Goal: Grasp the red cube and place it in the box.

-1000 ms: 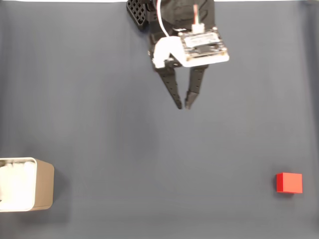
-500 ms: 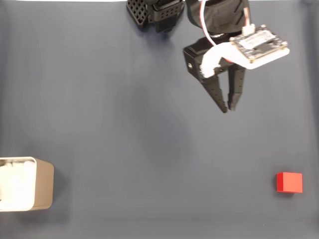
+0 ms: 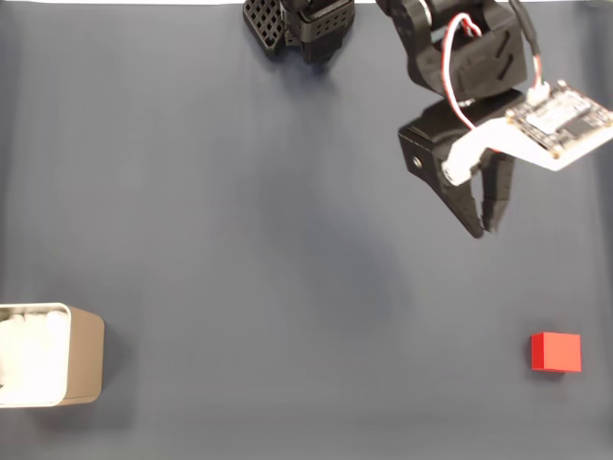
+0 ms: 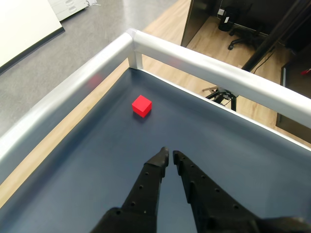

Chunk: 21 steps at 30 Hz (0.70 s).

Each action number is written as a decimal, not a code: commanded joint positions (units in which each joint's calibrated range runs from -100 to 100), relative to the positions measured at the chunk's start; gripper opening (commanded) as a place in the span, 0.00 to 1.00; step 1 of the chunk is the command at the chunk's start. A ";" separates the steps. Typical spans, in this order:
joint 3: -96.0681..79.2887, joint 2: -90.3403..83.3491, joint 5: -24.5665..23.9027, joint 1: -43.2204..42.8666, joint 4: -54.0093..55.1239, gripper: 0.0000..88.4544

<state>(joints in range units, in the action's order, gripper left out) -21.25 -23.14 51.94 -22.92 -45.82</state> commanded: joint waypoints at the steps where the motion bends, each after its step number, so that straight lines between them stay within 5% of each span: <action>1: 3.55 1.13 0.44 -0.80 2.79 0.06; 21: 11.30 15.26 1.56 -1.15 7.22 0.32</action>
<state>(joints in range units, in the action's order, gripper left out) -14.01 -9.34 52.87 -23.15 -40.65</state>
